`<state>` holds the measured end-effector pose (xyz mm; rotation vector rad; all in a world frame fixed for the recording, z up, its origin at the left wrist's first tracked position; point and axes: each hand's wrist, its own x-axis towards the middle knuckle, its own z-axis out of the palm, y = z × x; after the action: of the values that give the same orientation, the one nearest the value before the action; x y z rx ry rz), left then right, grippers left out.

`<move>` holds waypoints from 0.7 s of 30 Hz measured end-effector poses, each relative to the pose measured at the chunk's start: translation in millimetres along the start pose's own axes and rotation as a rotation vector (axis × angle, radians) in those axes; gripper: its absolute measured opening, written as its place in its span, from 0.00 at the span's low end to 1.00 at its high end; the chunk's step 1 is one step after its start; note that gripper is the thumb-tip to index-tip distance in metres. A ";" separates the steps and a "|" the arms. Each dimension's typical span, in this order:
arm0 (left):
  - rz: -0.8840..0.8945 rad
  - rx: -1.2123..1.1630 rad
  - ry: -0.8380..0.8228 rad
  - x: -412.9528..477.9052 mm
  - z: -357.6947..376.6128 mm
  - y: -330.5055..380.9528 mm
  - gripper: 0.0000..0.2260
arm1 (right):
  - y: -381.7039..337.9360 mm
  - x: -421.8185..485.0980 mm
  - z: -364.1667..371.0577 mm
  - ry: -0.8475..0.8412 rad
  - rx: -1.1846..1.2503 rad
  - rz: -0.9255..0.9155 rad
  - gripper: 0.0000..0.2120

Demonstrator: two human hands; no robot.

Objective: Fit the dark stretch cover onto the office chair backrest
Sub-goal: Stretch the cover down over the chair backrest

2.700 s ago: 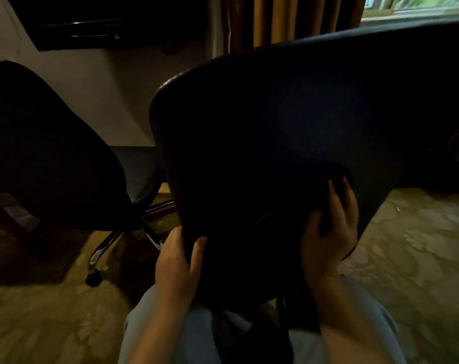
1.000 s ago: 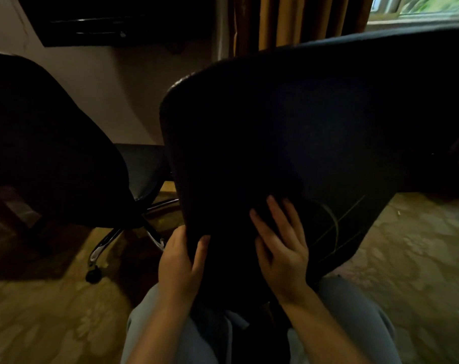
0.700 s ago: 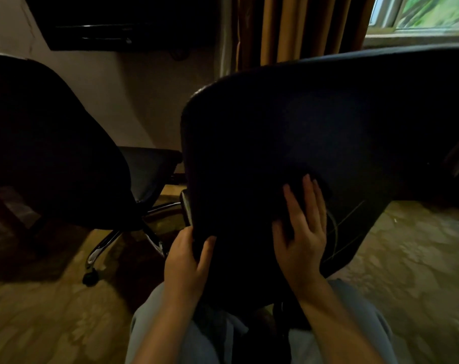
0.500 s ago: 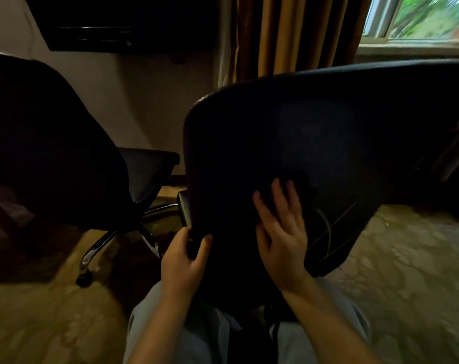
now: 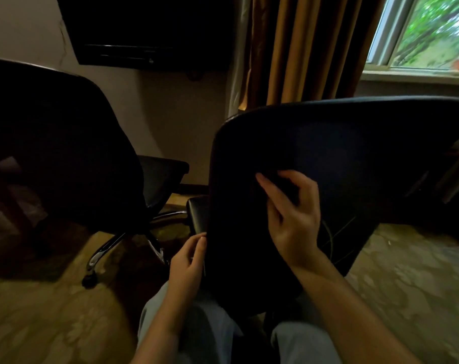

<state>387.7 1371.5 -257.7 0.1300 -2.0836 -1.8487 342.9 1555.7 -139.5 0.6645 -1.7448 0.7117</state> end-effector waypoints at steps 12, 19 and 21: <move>-0.057 -0.035 0.057 1.8 -1.8 -4.1 0.12 | -3.7 -103.1 40.0 -0.622 -0.035 -0.193 0.18; -0.100 -0.113 0.044 0.5 0.0 0.7 0.15 | -28.8 -22.3 19.8 -0.256 -0.019 -0.064 0.16; -0.086 -0.121 0.064 1.4 1.1 1.0 0.16 | -39.6 7.2 18.7 -0.113 -0.010 -0.004 0.15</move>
<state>386.2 1372.3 -256.5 0.2484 -1.9459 -1.9891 358.4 1514.9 -131.5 0.7135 -1.8483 0.6732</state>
